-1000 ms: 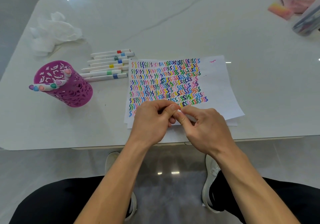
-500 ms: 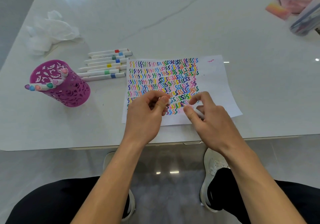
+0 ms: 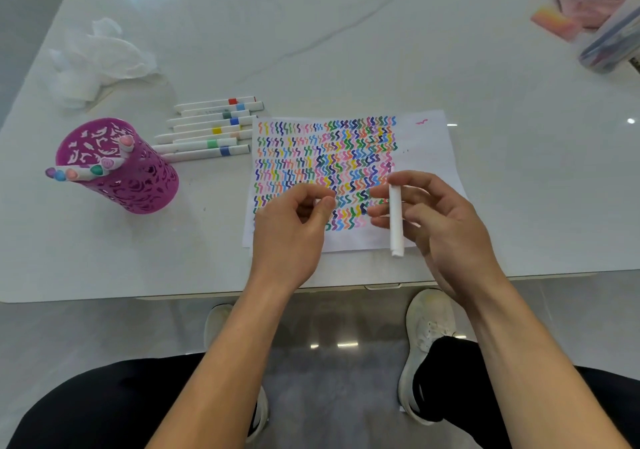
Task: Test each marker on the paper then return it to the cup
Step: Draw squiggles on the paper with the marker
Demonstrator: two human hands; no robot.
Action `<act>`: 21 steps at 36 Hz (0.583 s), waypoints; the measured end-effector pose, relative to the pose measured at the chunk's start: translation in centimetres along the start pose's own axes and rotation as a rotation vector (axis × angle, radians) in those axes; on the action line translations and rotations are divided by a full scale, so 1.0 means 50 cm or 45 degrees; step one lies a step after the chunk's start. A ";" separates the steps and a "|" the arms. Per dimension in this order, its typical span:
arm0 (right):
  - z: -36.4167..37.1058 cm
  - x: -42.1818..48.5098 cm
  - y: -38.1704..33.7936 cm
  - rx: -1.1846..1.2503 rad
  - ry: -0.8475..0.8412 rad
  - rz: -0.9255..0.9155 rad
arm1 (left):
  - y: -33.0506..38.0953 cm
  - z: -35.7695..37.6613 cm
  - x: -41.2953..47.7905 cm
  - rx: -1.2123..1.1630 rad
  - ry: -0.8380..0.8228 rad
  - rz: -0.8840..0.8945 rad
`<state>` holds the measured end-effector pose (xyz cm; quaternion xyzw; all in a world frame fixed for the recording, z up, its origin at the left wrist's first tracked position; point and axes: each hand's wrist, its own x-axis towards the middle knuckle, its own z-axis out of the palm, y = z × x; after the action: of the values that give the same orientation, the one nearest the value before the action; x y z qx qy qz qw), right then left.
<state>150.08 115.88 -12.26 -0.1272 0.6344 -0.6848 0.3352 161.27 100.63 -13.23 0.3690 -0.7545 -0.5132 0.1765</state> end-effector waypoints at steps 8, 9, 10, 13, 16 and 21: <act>-0.003 0.000 0.011 -0.138 -0.010 -0.035 | -0.006 0.005 0.002 0.044 0.014 0.012; -0.002 0.001 0.012 -0.171 0.015 -0.051 | -0.007 0.005 0.002 0.059 0.005 0.014; 0.000 0.001 0.014 -0.198 0.033 -0.069 | -0.009 0.005 0.002 0.080 -0.013 0.015; -0.001 -0.001 0.021 -0.230 0.058 -0.105 | -0.013 0.006 0.004 0.130 -0.104 -0.002; 0.003 -0.002 0.027 -0.334 0.086 -0.103 | -0.017 0.007 0.004 0.182 -0.153 -0.007; 0.006 -0.003 0.040 -0.464 0.089 -0.100 | -0.016 0.009 0.003 0.208 -0.161 0.000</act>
<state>150.98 115.80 -14.06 -0.1865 0.7539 -0.5750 0.2573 161.18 100.62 -14.15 0.3492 -0.8034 -0.4723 0.0977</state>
